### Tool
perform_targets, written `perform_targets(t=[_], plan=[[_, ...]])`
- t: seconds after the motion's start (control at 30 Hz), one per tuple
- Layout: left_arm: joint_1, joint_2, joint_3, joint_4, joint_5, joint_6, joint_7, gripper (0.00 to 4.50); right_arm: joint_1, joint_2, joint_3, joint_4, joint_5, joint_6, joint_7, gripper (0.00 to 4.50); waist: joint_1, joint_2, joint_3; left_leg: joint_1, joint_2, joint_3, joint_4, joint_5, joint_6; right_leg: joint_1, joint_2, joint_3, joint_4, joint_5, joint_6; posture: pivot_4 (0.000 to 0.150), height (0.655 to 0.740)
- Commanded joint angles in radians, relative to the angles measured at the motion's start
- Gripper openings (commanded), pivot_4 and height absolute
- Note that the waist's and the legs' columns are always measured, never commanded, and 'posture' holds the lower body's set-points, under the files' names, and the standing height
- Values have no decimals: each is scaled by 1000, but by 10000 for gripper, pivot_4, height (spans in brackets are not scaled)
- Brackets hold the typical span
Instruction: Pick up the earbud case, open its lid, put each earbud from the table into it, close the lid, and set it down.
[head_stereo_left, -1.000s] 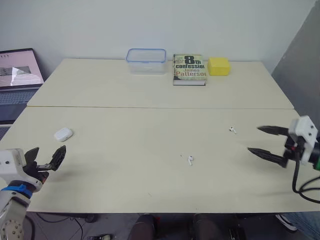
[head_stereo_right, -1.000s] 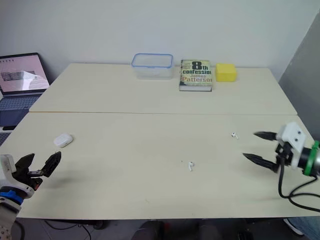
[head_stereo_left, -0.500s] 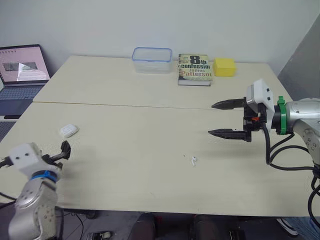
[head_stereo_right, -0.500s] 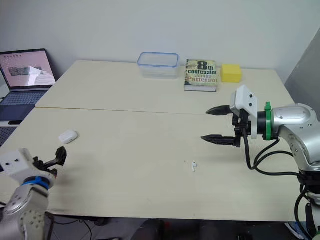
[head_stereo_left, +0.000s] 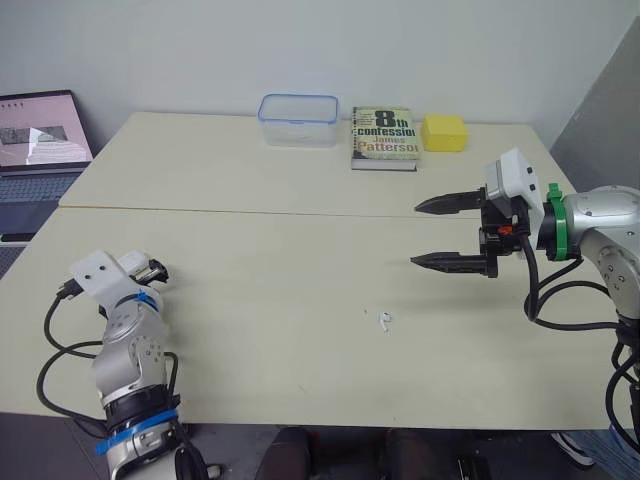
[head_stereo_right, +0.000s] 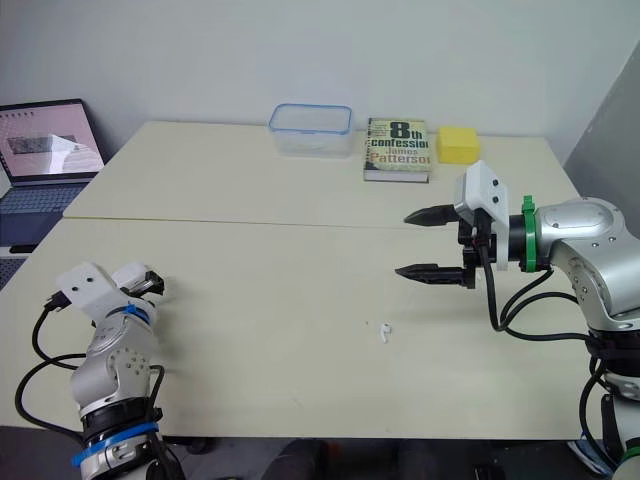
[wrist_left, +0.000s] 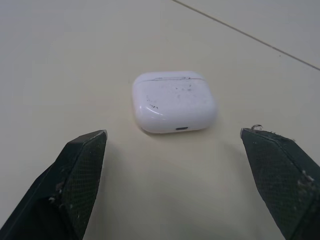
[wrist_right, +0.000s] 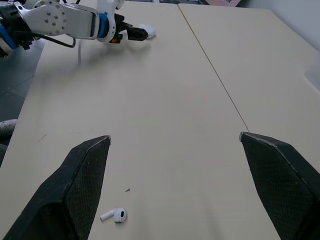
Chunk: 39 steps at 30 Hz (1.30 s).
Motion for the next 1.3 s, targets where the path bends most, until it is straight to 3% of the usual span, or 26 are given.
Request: perform_targets(t=[0.03, 0.47, 0.57, 0.7, 0.97, 1.3], plan=[[-47, 38, 2, 65, 23, -38, 10, 45000, -16, 2, -14, -26, 4, 0, -3, 43368, -2, 0, 0, 0, 0, 0, 0, 0, 0, 0, 0, 0, 0, 0, 0, 1500, 7400], [-168, 121, -17, 323, 43, -106, -20, 45000, 8, 7, -18, -52, 4, 9, -16, 43368, -6, 0, 0, 0, 0, 0, 0, 0, 0, -1, 0, 0, 1, 0, 1, 1500, 7400], [-167, 135, -27, 341, 50, -116, -35, 39577, 17, 5, -24, -63, 8, 16, -24, 45000, -6, 0, 0, 0, 0, -1, 0, 0, 0, -1, 0, 0, 1, 0, 1, 1500, 7400], [-164, 183, -41, 400, 69, -131, -72, 28058, 45, -2, -43, -92, 20, 33, -41, 45000, -6, 0, 0, 0, 0, -1, 0, 0, 0, -1, 0, 0, 1, 1, 1, 1500, 7400], [-79, 251, -112, 383, 99, -162, -199, 27950, 106, -19, -90, -154, 43, 64, -79, 45000, -10, 0, 0, 0, 1, 0, -1, 0, 0, -3, -1, 2, 2, 1, 1, 1500, 7400], [162, 223, -523, -121, 19, -400, -933, 27949, 277, -98, -176, -233, 108, 166, -101, 45000, 17, 0, 0, -2, 0, 0, 0, 0, 0, -2, -2, 2, -1, 2, -2, 1500, 7400]])
